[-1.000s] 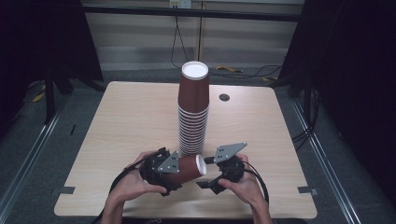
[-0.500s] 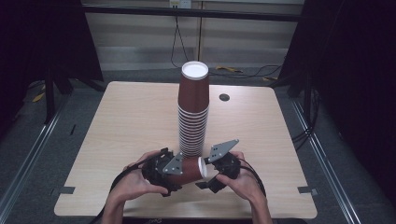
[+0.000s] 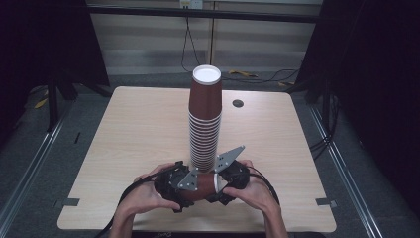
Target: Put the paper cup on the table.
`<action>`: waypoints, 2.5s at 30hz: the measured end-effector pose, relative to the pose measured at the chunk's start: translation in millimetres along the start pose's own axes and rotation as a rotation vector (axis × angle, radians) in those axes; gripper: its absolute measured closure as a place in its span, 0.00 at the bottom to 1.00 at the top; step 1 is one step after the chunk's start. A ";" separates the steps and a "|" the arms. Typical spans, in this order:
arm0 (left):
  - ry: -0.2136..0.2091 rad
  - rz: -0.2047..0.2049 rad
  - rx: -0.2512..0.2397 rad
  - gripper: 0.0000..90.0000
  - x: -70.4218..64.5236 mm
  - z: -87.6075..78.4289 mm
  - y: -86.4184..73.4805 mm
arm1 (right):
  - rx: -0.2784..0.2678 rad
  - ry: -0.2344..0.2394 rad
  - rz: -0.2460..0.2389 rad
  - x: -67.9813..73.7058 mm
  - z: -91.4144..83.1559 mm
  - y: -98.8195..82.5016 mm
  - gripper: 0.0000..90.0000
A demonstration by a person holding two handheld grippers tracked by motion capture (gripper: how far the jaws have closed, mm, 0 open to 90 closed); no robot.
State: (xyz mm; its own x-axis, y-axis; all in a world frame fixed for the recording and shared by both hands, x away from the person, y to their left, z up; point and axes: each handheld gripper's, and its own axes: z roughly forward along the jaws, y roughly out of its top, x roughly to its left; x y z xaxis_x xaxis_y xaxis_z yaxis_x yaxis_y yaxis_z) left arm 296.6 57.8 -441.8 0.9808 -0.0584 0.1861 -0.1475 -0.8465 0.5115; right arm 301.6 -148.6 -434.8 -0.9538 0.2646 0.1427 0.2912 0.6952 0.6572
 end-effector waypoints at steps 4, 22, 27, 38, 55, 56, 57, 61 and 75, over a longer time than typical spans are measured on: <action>-0.015 0.007 -0.004 0.15 -1.7 2.1 0.8 | -0.004 0.020 -0.012 1.0 1.0 0.5 0.21; -0.045 -0.026 -0.160 0.12 2.8 -1.8 -10.2 | -0.017 0.048 -0.009 0.3 -1.0 -0.1 0.25; -0.046 -0.037 -0.200 0.12 3.8 -4.0 -12.1 | -0.022 0.048 -0.005 0.5 -1.7 -0.2 0.25; -0.023 -0.081 -0.310 0.13 4.9 -12.5 -14.6 | -0.040 0.044 -0.002 0.9 -5.1 0.3 0.25; -0.010 -0.126 -0.450 0.18 6.3 -27.5 -18.0 | -0.025 0.014 0.013 -2.3 -5.7 -3.5 0.25; -0.012 -0.127 -0.460 0.18 6.3 -27.7 -18.8 | -0.025 0.013 0.014 -2.8 -5.9 -4.1 0.25; -0.007 -0.133 -0.468 0.18 6.4 -28.3 -20.4 | -0.025 0.013 0.014 -2.8 -5.9 -4.1 0.25; -0.002 -0.198 -0.540 0.18 8.0 -27.7 -26.7 | -0.029 -0.015 0.034 -4.5 -8.1 -7.4 0.25; 0.055 -0.302 -0.723 0.17 3.9 -31.4 -52.1 | -0.161 -0.010 0.064 -8.7 -10.7 -21.3 0.25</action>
State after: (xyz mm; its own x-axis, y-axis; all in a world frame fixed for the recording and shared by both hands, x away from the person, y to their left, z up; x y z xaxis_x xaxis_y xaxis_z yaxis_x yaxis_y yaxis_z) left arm 304.0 118.3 -441.4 0.9867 0.1617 -0.0160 0.0592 -0.2662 0.9621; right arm 302.9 -172.9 -442.1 -0.9327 0.3121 0.1807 0.3344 0.5608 0.7574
